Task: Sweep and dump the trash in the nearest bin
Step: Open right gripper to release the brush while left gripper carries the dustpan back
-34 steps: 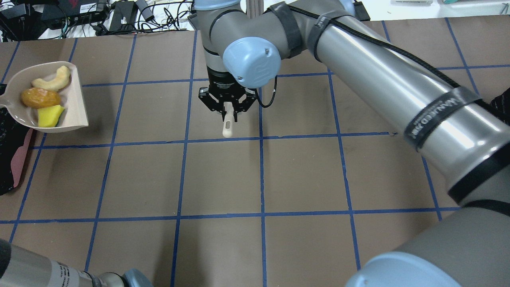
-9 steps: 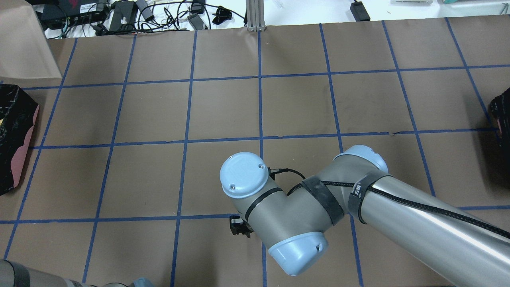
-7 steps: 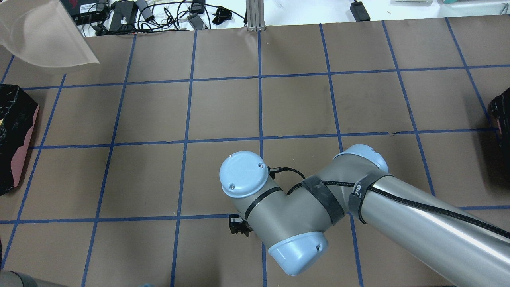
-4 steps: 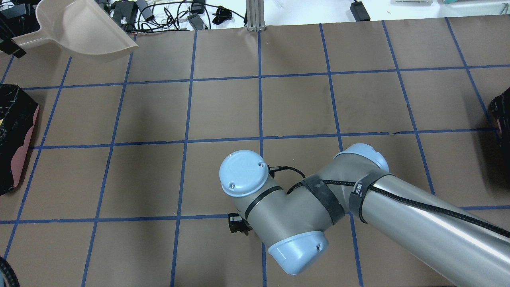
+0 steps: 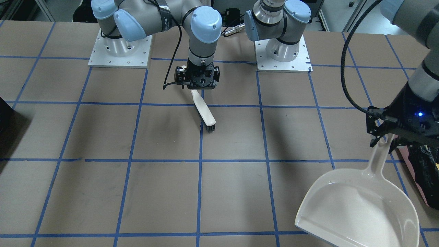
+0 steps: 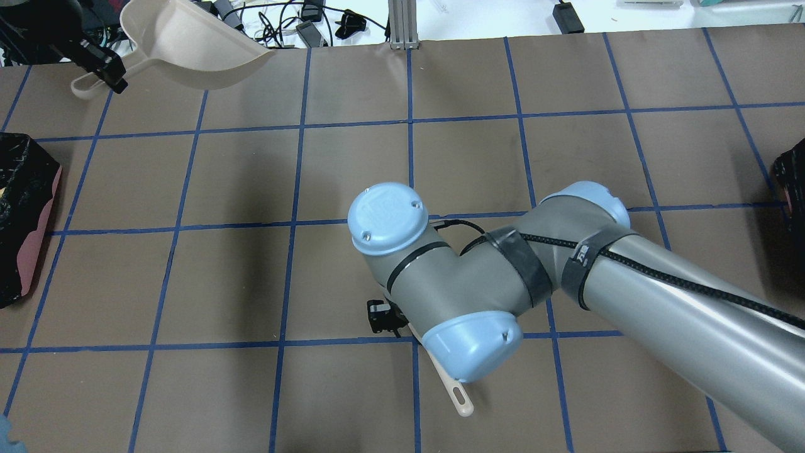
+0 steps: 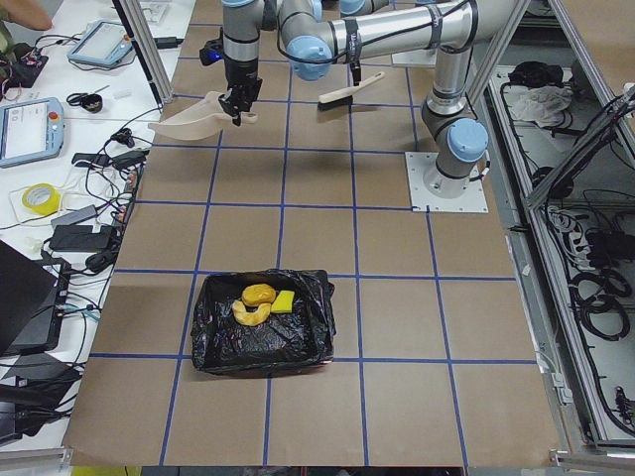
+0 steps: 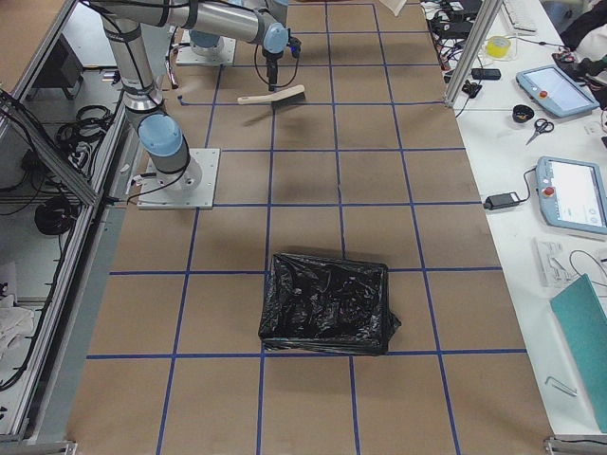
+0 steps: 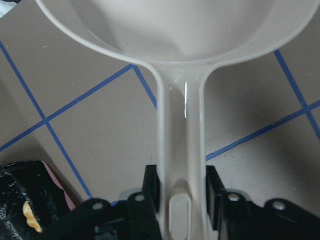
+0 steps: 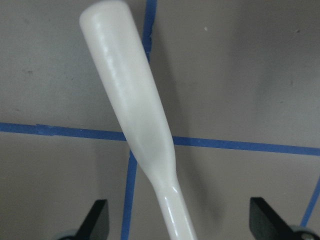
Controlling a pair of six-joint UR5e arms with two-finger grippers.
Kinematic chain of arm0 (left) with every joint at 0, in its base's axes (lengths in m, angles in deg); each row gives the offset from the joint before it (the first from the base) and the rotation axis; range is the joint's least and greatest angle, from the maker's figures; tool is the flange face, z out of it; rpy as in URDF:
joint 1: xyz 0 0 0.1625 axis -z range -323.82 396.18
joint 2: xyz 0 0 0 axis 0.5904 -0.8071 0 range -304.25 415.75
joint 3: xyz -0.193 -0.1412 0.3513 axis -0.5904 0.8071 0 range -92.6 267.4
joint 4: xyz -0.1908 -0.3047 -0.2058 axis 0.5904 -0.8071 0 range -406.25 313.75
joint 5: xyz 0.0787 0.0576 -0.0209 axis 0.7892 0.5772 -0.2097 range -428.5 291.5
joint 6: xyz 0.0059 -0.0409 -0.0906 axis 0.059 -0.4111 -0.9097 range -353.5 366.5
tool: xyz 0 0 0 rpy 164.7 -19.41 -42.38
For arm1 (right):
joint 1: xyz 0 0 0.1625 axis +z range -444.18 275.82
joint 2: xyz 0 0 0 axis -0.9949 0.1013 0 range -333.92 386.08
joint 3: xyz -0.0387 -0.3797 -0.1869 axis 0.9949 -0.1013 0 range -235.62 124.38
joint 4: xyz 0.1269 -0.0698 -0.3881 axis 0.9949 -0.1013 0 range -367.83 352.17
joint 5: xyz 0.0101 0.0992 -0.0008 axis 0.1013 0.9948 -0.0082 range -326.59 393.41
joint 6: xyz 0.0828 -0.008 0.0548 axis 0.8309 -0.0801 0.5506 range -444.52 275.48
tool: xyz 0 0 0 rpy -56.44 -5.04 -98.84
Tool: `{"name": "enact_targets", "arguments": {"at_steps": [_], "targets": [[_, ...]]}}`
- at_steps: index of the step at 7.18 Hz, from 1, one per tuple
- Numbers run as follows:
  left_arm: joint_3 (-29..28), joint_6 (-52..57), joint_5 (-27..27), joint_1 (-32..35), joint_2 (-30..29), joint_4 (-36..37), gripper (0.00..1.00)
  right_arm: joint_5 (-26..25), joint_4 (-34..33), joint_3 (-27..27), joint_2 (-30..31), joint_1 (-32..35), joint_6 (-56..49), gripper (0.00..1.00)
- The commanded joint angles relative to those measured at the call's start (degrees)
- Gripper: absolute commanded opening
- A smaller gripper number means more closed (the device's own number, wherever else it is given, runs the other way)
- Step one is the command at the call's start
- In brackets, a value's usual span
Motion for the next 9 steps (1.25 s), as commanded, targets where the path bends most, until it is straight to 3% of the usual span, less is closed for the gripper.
{"name": "enact_targets", "arguments": {"at_steps": [1,4,5,6,8,9], "targets": [[0.93,-10.35,-0.11,5.24,-0.93,0.00,0.00,-0.43,6.01,-4.34,0.95,-6.67,-8.60,1.00],[6.46,-26.44,-0.11,13.41,-1.46,1.84,0.00,-3.33,7.95,-6.87,5.70,-18.36,-18.12,1.00],[7.78,-32.56,-0.20,16.39,-1.90,2.54,0.00,-8.73,14.40,-11.16,5.62,-20.74,-20.65,1.00],[8.92,-36.80,-0.20,19.73,-2.51,4.38,0.00,-10.70,17.86,-15.46,5.62,-23.12,-25.55,1.00],[11.82,-44.98,-0.37,26.32,-3.92,7.98,0.00,-8.71,18.94,-19.97,5.71,-26.30,-26.65,1.00],[13.31,-45.80,-1.16,29.05,-4.88,9.48,0.00,-4.95,19.03,-21.73,5.71,-26.48,-28.31,1.00]]}}
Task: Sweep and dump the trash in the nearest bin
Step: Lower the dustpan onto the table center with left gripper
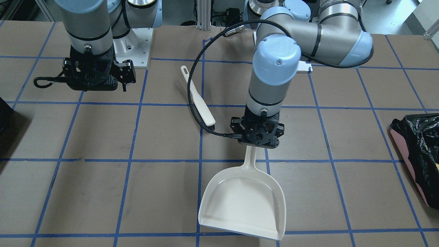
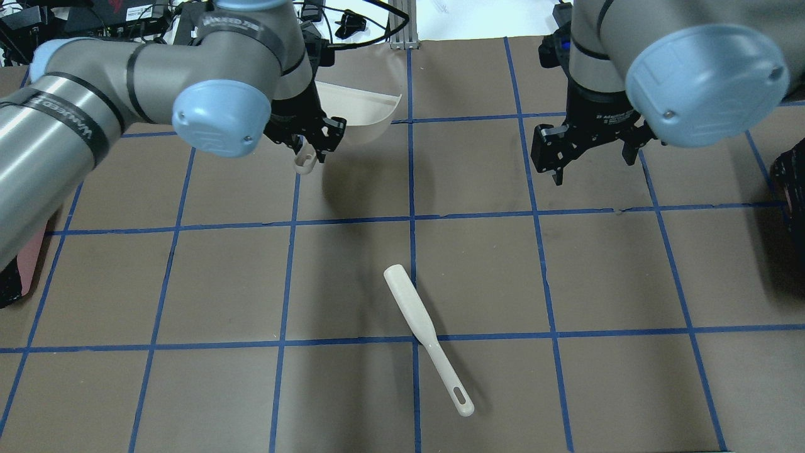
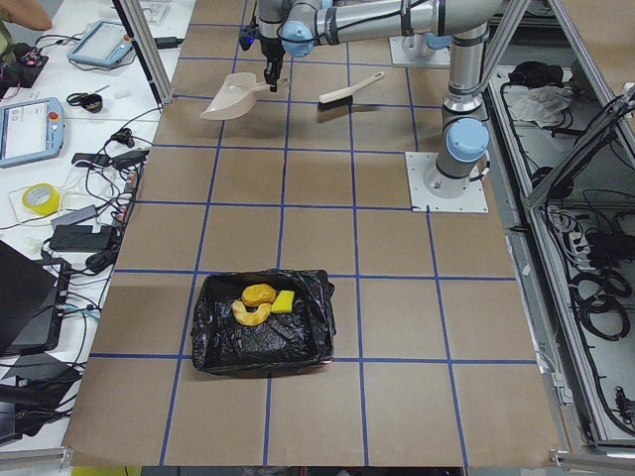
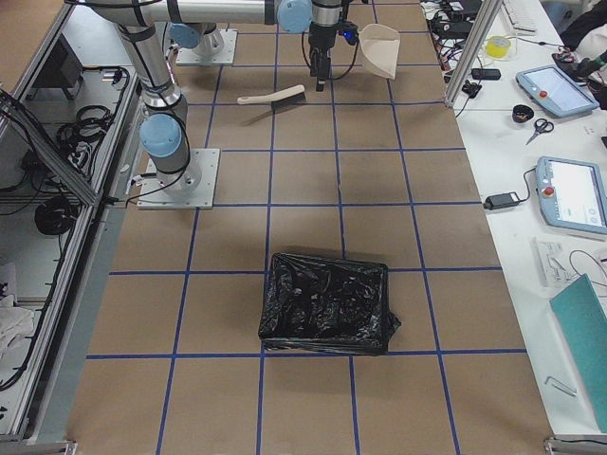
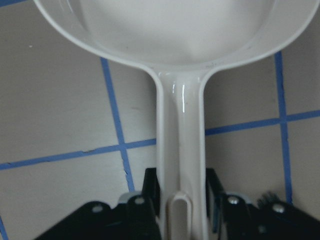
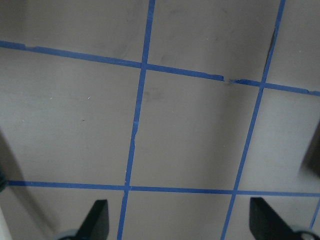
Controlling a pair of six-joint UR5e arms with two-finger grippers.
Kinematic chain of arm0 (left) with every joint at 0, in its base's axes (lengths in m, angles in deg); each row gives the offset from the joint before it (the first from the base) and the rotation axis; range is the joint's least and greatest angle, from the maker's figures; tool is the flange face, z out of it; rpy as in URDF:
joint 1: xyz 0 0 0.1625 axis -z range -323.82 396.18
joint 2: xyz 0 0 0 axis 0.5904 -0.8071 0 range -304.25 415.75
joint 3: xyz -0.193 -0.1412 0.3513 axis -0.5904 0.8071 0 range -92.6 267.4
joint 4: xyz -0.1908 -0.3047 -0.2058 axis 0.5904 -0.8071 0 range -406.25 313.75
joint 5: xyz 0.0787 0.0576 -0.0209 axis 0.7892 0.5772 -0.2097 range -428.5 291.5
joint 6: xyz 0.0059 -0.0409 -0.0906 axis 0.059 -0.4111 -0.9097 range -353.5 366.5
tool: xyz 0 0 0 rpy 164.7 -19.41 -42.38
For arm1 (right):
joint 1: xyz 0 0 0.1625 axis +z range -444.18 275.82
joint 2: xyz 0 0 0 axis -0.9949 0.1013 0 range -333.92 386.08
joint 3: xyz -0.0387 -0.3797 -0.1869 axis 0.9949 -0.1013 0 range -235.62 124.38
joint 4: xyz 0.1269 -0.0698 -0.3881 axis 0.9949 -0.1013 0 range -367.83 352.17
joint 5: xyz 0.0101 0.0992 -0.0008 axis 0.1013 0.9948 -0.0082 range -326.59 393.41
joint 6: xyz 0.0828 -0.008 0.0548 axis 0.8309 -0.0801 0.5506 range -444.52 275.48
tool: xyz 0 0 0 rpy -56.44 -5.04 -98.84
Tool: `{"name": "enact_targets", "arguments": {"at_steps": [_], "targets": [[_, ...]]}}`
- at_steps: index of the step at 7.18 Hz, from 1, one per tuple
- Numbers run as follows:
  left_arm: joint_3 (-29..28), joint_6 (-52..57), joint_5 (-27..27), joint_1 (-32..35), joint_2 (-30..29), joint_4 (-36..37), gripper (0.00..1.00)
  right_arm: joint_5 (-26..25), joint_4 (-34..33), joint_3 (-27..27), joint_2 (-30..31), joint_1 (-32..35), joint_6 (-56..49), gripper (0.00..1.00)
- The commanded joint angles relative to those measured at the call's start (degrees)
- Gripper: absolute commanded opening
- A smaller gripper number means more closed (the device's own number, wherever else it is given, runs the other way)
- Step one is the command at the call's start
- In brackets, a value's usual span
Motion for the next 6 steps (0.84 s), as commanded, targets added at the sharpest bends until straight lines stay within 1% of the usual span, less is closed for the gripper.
{"name": "enact_targets", "arguments": {"at_steps": [1,2,3,4,6], "targets": [[3.12,-5.79,-5.05,4.65,-1.83,4.58,0.00,5.14,0.46,-3.67,0.03,-0.66,-1.86,1.00],[4.26,-7.82,-5.79,5.36,-3.32,8.52,0.00,6.03,0.20,-3.77,0.03,-0.66,-2.12,1.00],[4.80,-8.11,-5.71,6.58,-4.46,9.17,0.00,6.21,-0.58,-3.33,-0.41,-0.66,-4.30,1.00],[4.89,-10.11,-5.71,7.90,-5.34,9.52,0.00,5.78,-1.29,-3.33,0.11,-0.31,-3.45,1.00],[4.89,-10.48,-5.71,8.61,-6.75,11.28,0.00,6.74,-0.85,-3.77,0.20,-0.31,-3.09,1.00]]}}
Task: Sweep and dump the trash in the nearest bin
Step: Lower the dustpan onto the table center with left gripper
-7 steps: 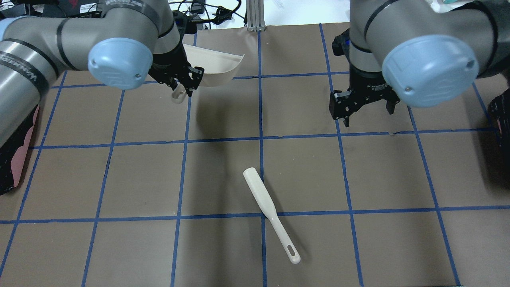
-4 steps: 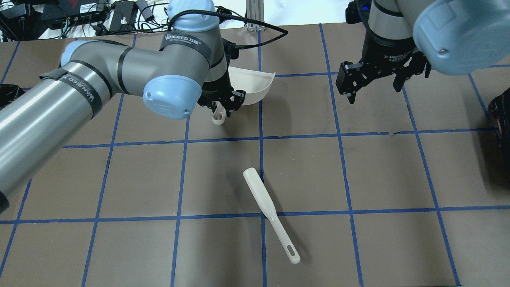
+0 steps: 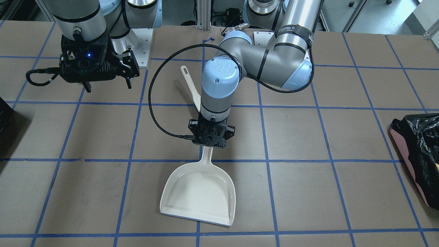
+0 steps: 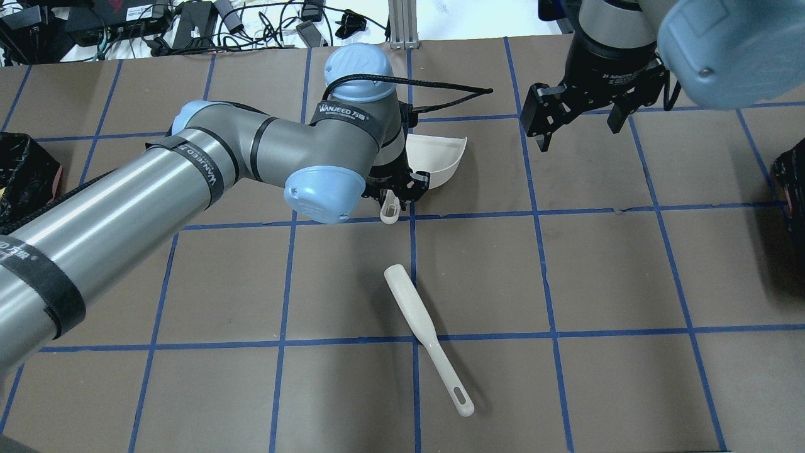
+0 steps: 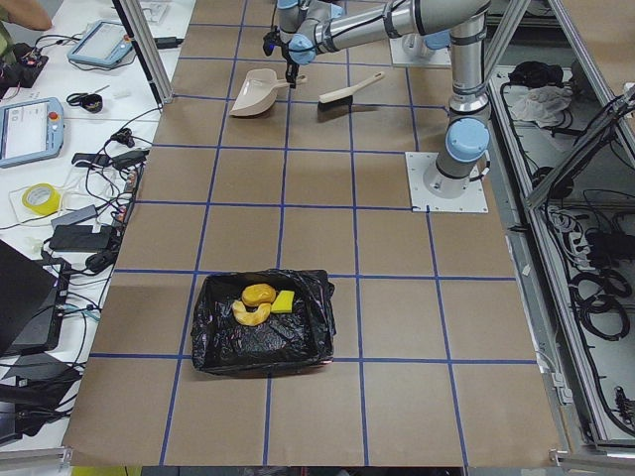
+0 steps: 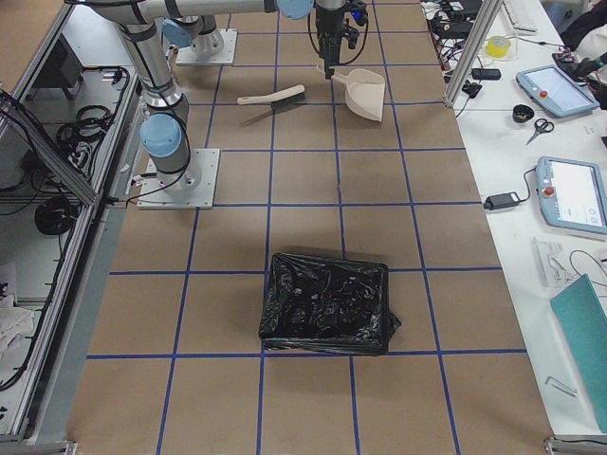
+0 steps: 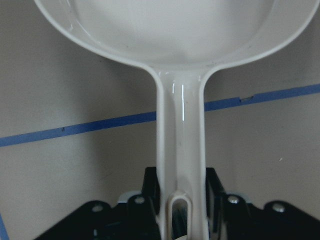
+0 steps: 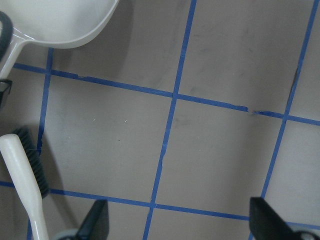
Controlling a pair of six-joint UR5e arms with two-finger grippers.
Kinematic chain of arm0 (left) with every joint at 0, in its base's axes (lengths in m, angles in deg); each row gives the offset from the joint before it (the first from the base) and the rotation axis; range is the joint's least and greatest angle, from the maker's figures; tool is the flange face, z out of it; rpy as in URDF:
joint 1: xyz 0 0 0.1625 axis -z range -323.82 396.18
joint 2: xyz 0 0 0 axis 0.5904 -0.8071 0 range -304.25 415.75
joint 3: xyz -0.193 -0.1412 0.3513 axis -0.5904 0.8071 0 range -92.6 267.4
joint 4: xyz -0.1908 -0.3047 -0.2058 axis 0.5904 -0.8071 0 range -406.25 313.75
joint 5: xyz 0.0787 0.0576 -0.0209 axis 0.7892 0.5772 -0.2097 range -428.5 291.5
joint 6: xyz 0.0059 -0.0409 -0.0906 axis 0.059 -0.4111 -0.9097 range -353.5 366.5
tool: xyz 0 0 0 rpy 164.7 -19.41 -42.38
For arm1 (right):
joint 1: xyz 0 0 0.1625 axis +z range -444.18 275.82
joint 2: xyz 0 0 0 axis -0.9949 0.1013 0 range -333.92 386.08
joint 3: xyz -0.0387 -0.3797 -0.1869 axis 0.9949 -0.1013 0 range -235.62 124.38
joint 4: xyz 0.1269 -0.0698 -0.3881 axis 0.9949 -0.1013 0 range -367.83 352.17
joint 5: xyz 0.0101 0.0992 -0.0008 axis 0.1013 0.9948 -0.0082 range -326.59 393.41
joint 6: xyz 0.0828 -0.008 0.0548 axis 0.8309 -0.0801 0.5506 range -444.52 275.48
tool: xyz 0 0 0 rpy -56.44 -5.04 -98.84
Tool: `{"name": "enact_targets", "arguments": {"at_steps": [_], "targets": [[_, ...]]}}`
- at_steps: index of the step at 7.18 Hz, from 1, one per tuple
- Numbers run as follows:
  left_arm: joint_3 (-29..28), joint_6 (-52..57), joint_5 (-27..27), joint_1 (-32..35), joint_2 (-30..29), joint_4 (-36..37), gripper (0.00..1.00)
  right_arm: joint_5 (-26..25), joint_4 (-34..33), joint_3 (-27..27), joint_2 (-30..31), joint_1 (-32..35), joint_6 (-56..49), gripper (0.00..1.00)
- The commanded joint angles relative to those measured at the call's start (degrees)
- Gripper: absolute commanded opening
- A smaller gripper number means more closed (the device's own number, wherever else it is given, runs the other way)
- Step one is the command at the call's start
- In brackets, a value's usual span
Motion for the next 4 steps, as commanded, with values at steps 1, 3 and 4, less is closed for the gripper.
{"name": "enact_targets", "arguments": {"at_steps": [1,3,4], "targets": [[0.05,-0.44,-0.02,0.73,-1.20,1.56,0.00,0.78,0.04,-0.16,0.11,0.05,0.04,1.00],[0.05,-2.01,-0.02,0.82,-1.90,2.09,0.00,4.30,-0.05,-0.07,0.02,0.05,0.12,1.00],[0.05,-2.28,-0.11,1.00,-1.99,2.18,0.00,4.21,-0.22,0.02,-0.07,-0.04,0.12,1.00]]}}
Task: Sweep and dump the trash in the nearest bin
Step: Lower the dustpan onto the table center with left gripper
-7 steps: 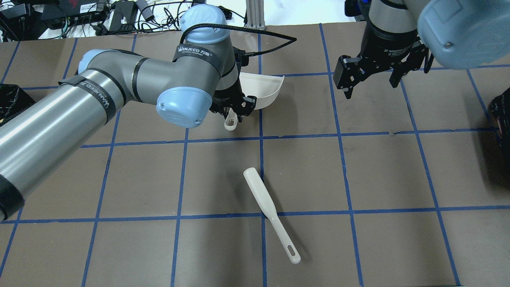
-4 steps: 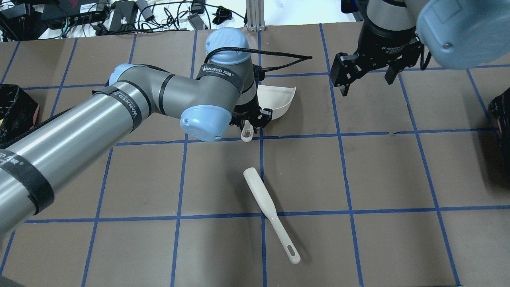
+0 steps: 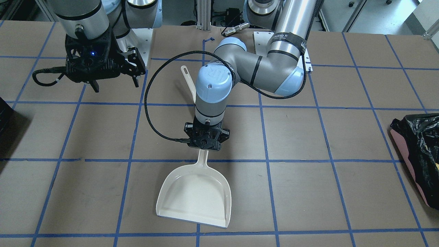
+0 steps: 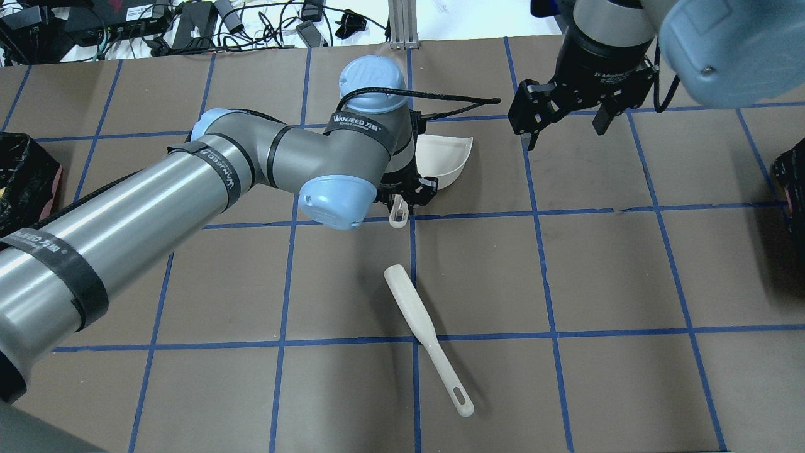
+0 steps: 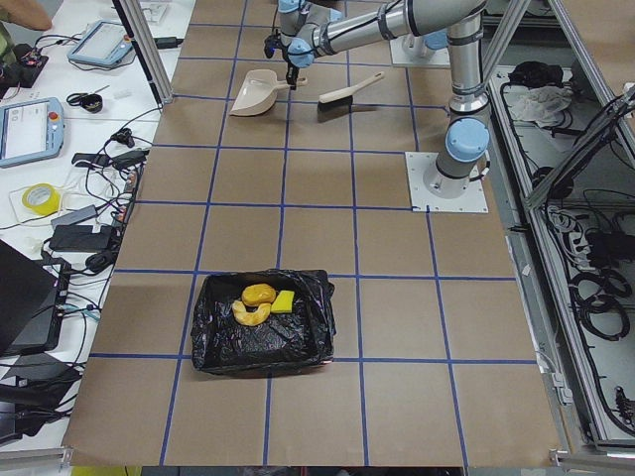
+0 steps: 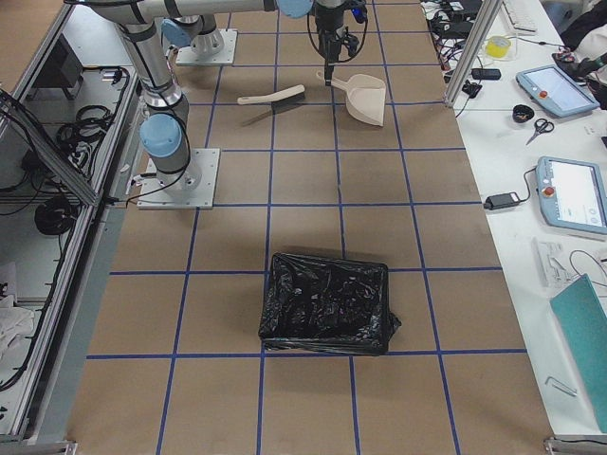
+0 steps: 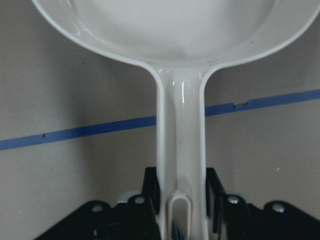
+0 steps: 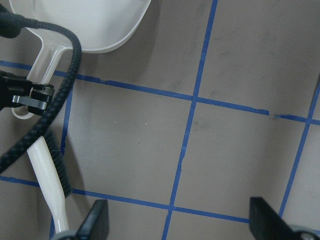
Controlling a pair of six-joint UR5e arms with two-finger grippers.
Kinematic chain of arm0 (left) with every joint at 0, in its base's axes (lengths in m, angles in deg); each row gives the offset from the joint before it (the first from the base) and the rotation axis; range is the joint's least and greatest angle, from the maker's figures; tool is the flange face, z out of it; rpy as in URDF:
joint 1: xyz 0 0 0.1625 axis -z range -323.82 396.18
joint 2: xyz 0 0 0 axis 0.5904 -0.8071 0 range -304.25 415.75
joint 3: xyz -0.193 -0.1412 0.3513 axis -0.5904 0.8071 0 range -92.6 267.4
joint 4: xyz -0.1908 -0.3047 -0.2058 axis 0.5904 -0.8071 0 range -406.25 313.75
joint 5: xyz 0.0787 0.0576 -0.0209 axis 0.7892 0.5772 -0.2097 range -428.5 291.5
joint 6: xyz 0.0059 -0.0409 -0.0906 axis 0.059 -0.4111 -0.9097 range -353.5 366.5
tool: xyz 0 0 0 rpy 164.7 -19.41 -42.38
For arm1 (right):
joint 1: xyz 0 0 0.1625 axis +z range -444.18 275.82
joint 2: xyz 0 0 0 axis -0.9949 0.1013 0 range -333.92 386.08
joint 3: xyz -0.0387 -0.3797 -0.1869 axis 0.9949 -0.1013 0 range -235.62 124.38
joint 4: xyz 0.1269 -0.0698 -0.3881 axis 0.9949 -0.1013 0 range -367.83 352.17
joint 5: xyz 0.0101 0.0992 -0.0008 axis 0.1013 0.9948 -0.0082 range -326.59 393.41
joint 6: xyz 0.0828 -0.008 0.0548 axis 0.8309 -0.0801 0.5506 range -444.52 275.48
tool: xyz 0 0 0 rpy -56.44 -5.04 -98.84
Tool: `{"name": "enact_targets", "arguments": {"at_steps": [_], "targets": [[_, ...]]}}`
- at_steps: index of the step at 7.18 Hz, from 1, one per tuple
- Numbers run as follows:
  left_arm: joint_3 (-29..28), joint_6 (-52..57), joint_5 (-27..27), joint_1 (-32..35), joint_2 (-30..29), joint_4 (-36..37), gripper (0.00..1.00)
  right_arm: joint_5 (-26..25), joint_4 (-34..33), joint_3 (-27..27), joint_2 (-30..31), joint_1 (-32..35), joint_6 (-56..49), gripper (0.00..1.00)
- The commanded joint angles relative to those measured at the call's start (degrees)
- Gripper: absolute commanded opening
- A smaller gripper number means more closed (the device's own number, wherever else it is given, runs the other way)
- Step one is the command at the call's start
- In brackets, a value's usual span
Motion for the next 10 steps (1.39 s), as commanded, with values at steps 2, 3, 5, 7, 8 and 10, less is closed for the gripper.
{"name": "enact_targets", "arguments": {"at_steps": [2,3,5,7,8,10], "targets": [[0.00,-3.67,0.02,1.22,-0.68,0.28,0.00,0.11,-0.16,0.37,-0.07,-0.08,0.01,1.00],[0.00,-4.28,-0.07,1.32,-0.68,0.28,0.00,0.02,-0.16,0.37,-0.16,-0.08,0.01,1.00],[0.00,-4.73,0.02,1.49,-0.24,0.28,0.93,0.02,-0.08,0.37,-0.16,-0.08,0.10,1.00],[-1.22,-3.42,0.72,0.45,1.87,-0.24,1.00,-0.16,0.10,0.20,-0.07,-0.43,1.75,1.00],[-2.36,-0.71,0.90,-2.43,2.57,-0.94,1.00,-0.85,0.45,-0.06,-0.07,-0.43,3.94,1.00],[-4.21,5.86,0.90,-11.04,6.24,-4.44,1.00,-0.86,0.80,-0.68,0.36,-0.26,4.58,1.00]]}}
